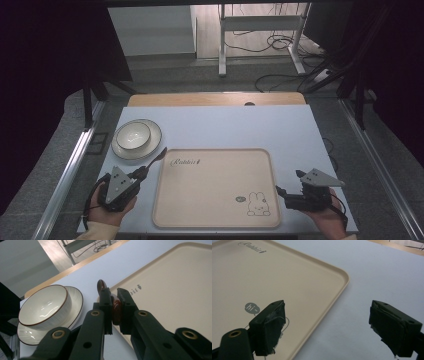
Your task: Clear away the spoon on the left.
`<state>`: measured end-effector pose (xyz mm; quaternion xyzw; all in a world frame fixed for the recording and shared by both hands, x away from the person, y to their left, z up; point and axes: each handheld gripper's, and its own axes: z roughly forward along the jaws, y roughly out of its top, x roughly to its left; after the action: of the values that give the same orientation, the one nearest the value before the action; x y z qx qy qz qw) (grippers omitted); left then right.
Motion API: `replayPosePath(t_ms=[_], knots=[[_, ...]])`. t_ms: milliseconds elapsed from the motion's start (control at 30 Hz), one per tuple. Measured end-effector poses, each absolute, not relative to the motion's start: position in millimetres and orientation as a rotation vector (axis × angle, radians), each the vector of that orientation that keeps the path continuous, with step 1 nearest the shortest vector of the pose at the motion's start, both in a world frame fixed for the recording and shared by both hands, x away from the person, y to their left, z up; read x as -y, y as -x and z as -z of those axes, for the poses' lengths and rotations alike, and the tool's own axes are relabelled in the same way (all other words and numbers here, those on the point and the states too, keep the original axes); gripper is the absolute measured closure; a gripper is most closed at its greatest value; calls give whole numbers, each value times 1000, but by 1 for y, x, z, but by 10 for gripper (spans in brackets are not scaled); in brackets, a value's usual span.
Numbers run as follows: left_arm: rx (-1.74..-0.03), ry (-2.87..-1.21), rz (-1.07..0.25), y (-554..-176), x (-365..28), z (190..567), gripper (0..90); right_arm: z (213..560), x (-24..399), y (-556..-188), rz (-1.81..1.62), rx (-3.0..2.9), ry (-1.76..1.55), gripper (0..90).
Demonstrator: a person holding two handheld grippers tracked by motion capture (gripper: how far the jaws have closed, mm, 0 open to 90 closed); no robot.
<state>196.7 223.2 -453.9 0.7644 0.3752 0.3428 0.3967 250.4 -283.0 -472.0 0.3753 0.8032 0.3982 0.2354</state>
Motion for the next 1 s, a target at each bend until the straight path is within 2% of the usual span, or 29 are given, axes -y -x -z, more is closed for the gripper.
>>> replayPosePath(t_ms=[1000], knots=[[-834, -2056, -832, -201, -188, 466, 839, 473, 282, -251, -1084, -2213, -1024, 139]])
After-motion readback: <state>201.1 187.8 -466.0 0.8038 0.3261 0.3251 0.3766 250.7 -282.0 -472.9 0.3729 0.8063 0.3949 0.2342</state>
